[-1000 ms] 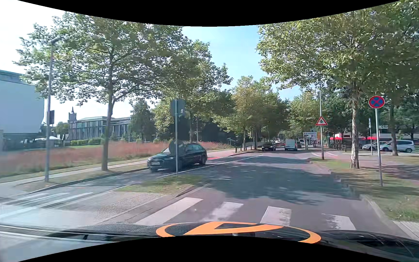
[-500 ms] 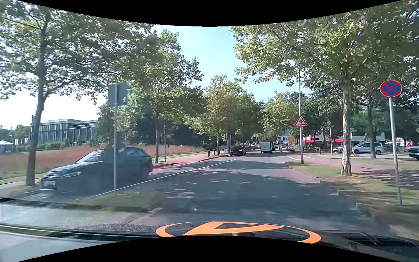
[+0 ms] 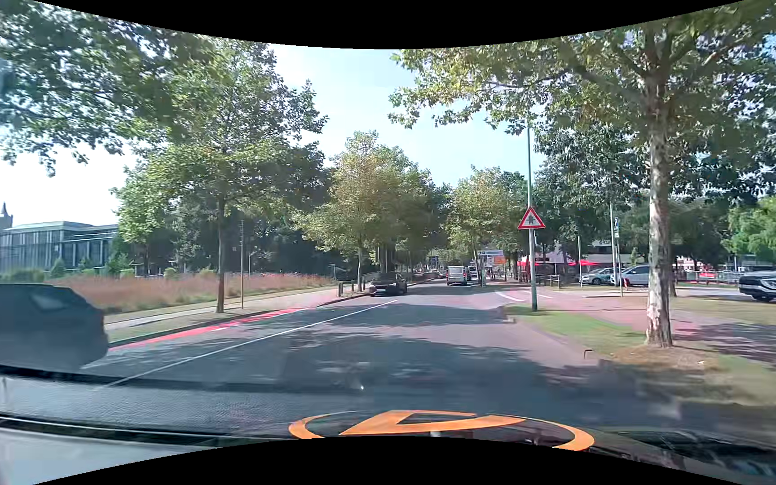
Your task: Follow the waypoints while adhering to traffic rules and regulations
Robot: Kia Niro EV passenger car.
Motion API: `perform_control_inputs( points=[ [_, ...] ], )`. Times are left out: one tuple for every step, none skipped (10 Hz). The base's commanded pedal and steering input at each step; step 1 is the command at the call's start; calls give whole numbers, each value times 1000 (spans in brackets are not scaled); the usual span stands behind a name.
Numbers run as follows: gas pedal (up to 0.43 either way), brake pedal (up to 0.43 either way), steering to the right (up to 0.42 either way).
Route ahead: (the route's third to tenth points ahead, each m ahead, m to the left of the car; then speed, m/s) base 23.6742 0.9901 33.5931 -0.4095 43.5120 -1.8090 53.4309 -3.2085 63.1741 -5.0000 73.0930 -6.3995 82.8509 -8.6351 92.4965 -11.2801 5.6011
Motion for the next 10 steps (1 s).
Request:
perform_control_inputs(
  points=[
    [110, 0, 72],
    [110, 0, 60],
    [98, 0, 46],
    [98, 0, 37],
    [98, 0, 33],
    [87, 0, 26],
    [87, 0, 19],
    [87, 0, 16],
    [87, 0, 12],
    [87, 0, 3]
  ],
)
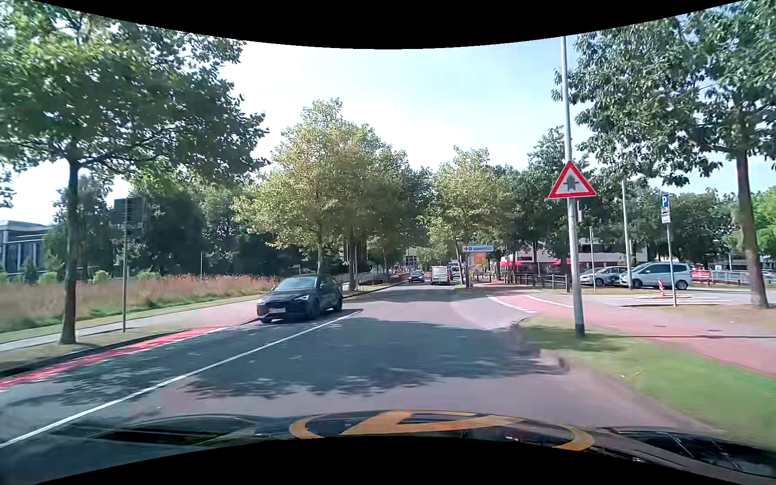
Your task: Follow the waypoints while adhering to traffic rules and regulations
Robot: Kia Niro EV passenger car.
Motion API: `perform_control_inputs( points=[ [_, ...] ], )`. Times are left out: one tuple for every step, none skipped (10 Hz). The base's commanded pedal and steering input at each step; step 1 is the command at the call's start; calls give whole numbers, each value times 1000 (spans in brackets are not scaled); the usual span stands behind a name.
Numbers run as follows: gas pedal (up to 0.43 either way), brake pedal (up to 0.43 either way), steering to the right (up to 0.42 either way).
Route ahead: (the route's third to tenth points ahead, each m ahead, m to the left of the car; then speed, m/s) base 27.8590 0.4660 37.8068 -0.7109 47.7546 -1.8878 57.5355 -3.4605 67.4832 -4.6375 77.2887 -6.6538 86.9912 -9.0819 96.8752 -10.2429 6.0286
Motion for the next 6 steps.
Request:
perform_control_inputs(
  points=[
    [87, 0, -4],
    [87, 0, -10],
    [87, 0, -9],
    [87, 0, -7],
    [87, 0, -3],
    [87, 0, -3]
  ],
)
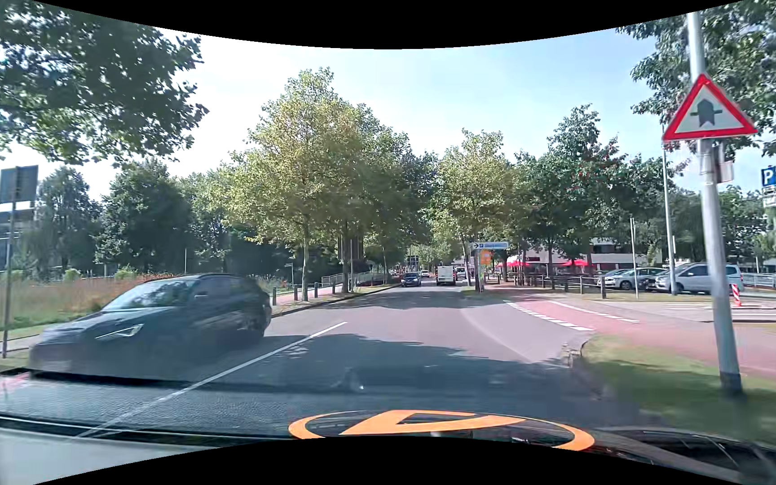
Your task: Follow the waypoints while adhering to traffic rules and regulations
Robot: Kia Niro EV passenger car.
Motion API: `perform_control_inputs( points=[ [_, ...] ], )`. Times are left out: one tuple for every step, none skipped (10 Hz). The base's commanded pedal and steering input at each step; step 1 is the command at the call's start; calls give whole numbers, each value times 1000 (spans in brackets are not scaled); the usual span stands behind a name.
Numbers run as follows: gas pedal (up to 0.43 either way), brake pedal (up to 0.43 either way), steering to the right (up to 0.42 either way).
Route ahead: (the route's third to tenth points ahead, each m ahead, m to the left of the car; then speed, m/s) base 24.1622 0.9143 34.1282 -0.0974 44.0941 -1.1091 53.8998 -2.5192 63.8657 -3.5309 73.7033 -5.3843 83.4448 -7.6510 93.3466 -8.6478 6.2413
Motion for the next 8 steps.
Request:
perform_control_inputs(
  points=[
    [87, 0, -3],
    [79, 0, -2],
    [79, 0, 1],
    [67, 0, 4],
    [67, 0, 6],
    [67, 0, 8],
    [67, 0, 9],
    [67, 0, 12]
  ],
)
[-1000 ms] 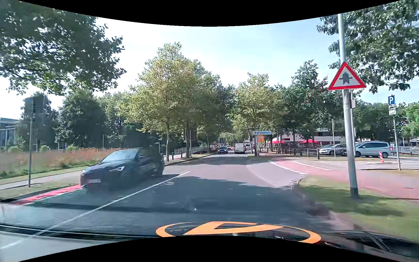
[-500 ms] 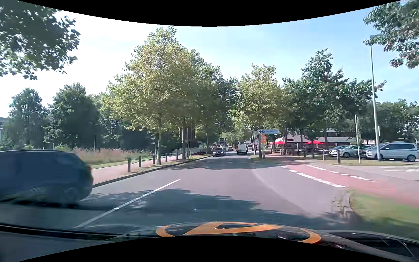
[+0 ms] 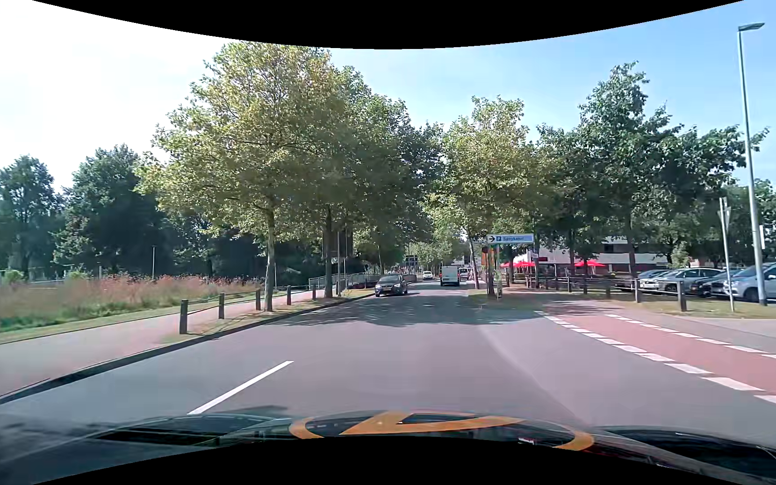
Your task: Follow the waypoints while adhering to traffic rules and regulations
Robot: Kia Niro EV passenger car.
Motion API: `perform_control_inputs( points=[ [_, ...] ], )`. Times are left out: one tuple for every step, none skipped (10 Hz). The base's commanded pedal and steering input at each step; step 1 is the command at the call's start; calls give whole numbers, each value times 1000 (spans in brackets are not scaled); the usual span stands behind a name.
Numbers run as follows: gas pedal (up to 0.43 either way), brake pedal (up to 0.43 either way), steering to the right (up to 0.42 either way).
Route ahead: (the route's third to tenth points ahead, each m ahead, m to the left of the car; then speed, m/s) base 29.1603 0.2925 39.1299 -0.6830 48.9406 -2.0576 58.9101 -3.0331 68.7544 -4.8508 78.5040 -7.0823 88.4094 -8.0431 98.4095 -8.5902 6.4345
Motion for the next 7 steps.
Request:
perform_control_inputs(
  points=[
    [79, 0, 15],
    [87, 0, 15],
    [98, 0, 16],
    [98, 0, 16],
    [98, 0, 15],
    [98, 0, 15],
    [110, 0, 15]
  ],
)
